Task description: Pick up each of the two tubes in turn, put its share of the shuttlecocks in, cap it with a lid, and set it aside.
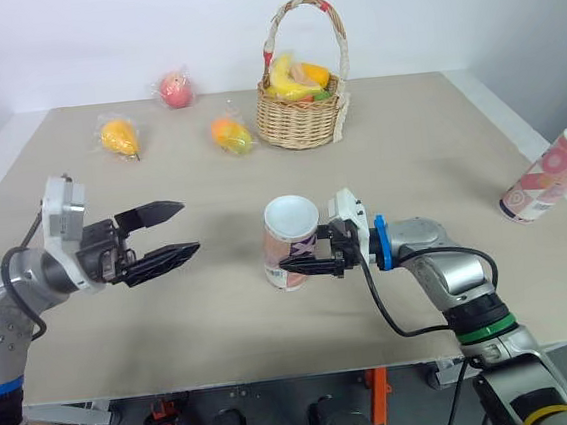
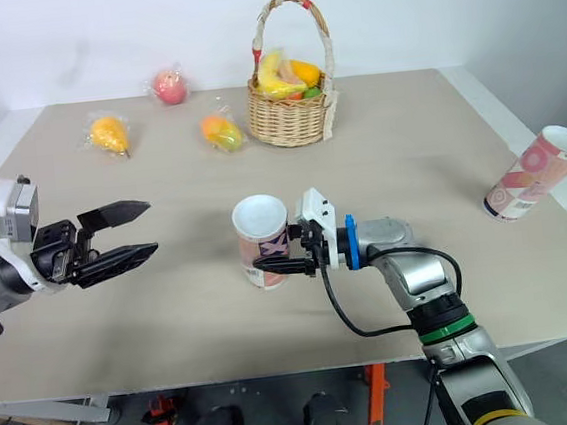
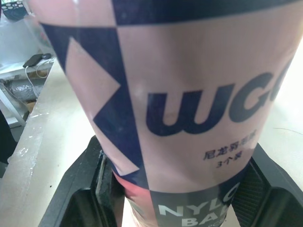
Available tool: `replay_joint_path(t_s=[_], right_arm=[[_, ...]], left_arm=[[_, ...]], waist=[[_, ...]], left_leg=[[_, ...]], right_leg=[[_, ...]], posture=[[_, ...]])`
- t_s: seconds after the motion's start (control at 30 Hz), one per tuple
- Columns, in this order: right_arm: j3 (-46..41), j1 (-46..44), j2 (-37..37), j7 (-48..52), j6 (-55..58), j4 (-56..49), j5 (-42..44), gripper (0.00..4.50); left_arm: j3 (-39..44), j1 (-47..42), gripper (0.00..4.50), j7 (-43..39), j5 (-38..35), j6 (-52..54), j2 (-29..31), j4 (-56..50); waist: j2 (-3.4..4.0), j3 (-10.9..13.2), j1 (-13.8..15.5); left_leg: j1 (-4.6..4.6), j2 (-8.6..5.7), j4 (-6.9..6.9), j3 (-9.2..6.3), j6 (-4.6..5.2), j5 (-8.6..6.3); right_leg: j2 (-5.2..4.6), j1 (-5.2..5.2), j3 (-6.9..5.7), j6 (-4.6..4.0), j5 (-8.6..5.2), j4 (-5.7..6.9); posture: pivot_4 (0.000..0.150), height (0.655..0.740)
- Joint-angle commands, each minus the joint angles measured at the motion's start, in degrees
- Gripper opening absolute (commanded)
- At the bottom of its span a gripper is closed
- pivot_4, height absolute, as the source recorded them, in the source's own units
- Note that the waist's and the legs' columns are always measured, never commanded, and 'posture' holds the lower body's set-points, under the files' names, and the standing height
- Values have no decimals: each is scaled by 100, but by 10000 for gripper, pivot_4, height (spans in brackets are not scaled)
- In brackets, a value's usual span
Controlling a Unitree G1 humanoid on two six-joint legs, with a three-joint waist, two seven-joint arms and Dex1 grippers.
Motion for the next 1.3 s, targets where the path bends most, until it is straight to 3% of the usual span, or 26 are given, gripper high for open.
replay_joint_path(t_s=[0.03,0.23,0.47,0.57,0.67,0.8,0.83,1.1,1.3], right_arm=[[-896,-160,-246,-336,-129,140,242,26581],[-2358,-480,-729,-1785,-642,1394,71,26581],[-2796,-874,-1204,-3456,-1551,3558,-724,26581],[-2849,-1044,-1207,-3641,-1735,4106,-757,26581],[-2870,-1017,-1128,-3430,-1701,4241,-639,26581],[-2887,-831,-1095,-3198,-1598,4088,-533,42009],[-2896,-782,-1091,-3152,-1559,4017,-505,43966],[-2995,-337,-1286,-3014,-1112,3513,-443,43966],[-3010,363,-1486,-2749,-618,2559,-315,43966]], left_arm=[[-564,-430,45000,95,407,-209,-141,-46],[-1479,-1444,45000,620,1019,-384,-1085,388],[-1970,-2089,45000,906,1480,-640,-1967,986],[-2050,-2155,45000,802,1601,-738,-2078,1102],[-2130,-2211,45000,815,1727,-812,-2176,1272],[-2143,-2257,45000,770,1827,-839,-2249,1371],[-2136,-2259,45000,758,1825,-838,-2252,1379],[-2107,-2232,45000,689,1801,-810,-2242,1416],[-2038,-2262,45000,694,1775,-801,-2244,1523]], waist=[[0,0,10],[-5,4,62],[2,6,-28],[11,7,-64],[11,7,-62],[11,7,-63],[11,7,-62],[14,6,-50],[15,6,-30]], left_leg=[[-2,-4,0,-1,-2,1],[-6,-25,10,6,-2,1],[-5,-27,-10,10,3,-3],[-1,-30,-10,20,3,-3],[2,-30,-11,15,3,-2],[7,-30,-6,15,3,-2],[8,-31,-5,15,3,-2],[7,-33,-4,12,2,-2],[7,-33,-3,12,2,-2]], right_leg=[[-2,0,2,5,0,0],[-14,10,25,13,17,-12],[-8,1,41,-7,16,-12],[-10,0,54,-5,17,-11],[-7,4,50,-4,17,-11],[-9,15,50,3,18,-12],[-9,16,50,6,18,-12],[-10,17,49,9,18,-12],[-10,18,49,17,13,-12]], posture=[[1500,7400],[1500,7400],[1500,7400],[1500,7400],[1500,7400],[1500,7400],[1500,7400],[1500,7400],[1500,7400]])
